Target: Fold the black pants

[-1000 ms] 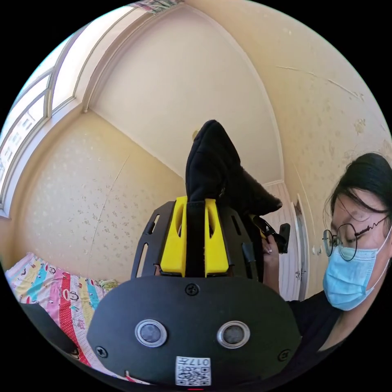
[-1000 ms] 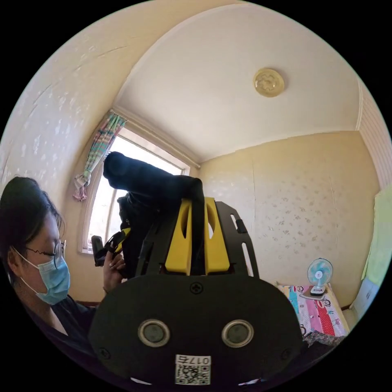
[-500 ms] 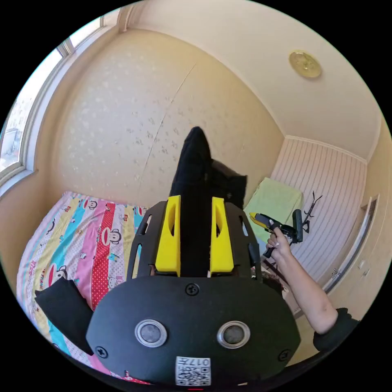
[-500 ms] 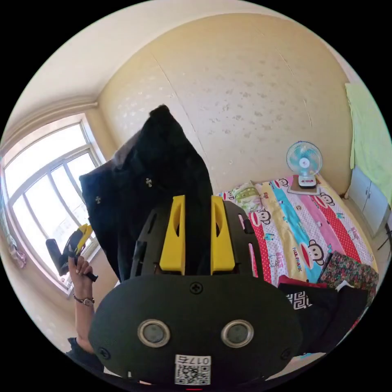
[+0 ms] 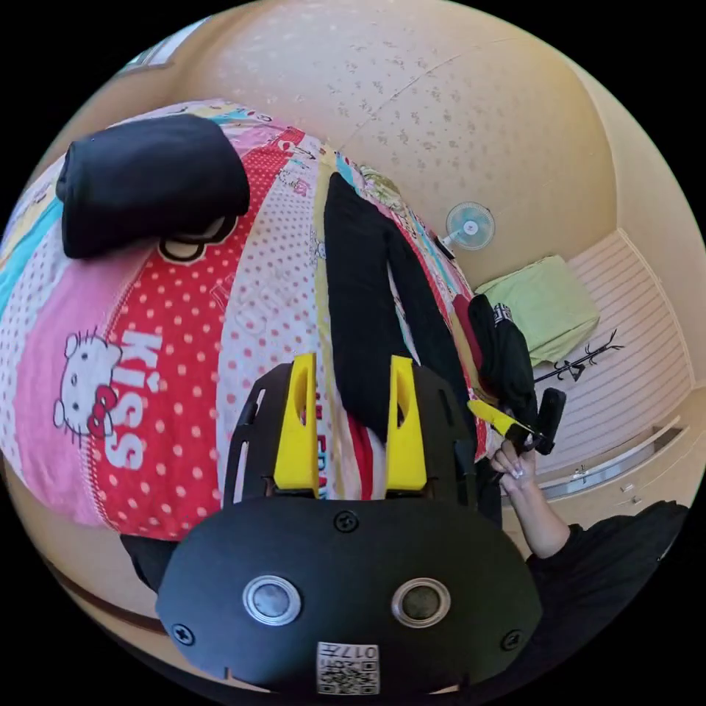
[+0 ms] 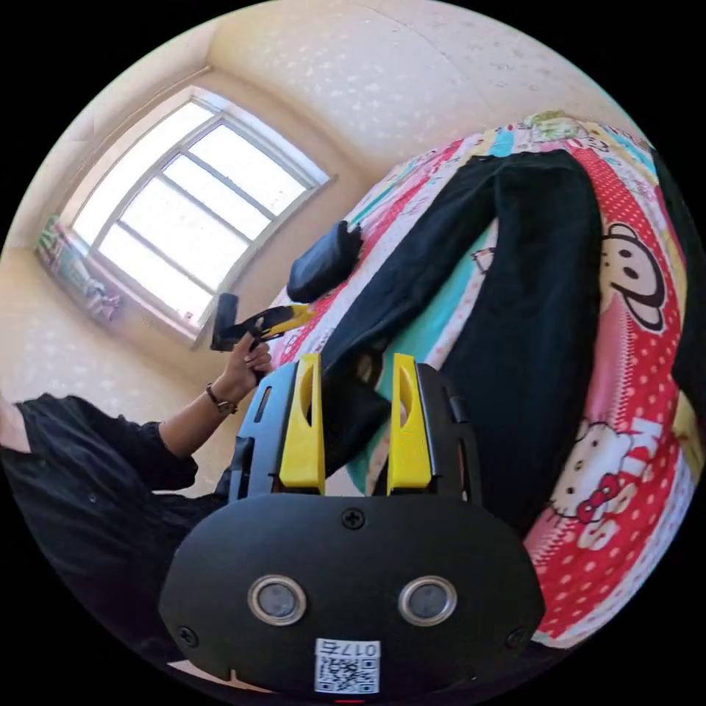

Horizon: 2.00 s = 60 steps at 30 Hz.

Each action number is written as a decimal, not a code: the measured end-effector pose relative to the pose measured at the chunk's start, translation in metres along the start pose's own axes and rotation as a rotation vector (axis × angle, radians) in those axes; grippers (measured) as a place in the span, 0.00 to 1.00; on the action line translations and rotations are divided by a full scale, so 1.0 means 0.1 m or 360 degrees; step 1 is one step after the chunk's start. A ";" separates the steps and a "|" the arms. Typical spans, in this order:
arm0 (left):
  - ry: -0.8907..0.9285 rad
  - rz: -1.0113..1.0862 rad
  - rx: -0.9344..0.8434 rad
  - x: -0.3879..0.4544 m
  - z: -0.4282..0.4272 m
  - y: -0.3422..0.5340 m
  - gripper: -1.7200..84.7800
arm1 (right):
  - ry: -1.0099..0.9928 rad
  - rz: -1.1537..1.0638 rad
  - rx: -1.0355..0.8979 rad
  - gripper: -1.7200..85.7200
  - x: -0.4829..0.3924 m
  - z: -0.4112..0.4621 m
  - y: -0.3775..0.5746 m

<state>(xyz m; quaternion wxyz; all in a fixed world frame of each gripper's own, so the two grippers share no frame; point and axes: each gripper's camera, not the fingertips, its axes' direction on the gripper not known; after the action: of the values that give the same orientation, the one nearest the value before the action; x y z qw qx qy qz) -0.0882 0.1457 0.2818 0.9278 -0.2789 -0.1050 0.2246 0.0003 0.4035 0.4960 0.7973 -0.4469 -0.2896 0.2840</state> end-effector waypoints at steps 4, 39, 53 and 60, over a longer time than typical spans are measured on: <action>0.0091 0.0142 -0.0117 0.01 0.37 0.18 0.20 | -0.0047 -0.0131 -0.0368 0.19 -0.57 0.87 0.39; 0.0414 0.0447 -0.0806 1.95 -0.62 1.61 0.28 | 0.0435 0.0436 0.0195 0.06 -3.58 -1.71 3.59; 0.0335 0.0399 -0.0802 1.54 -0.99 1.92 0.06 | 0.0528 -0.0051 -0.0369 0.09 -4.76 -2.03 2.90; 0.0531 0.0285 -0.0698 1.02 -1.55 1.99 0.06 | 0.1157 -0.0091 -0.0091 0.16 -3.69 -2.17 0.66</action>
<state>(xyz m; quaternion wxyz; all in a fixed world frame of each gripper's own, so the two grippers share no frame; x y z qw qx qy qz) -0.0211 0.2695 0.0491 0.8262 -0.5140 0.0280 0.2288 -0.1053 0.0510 0.2670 0.8429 -0.5326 -0.0073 0.0760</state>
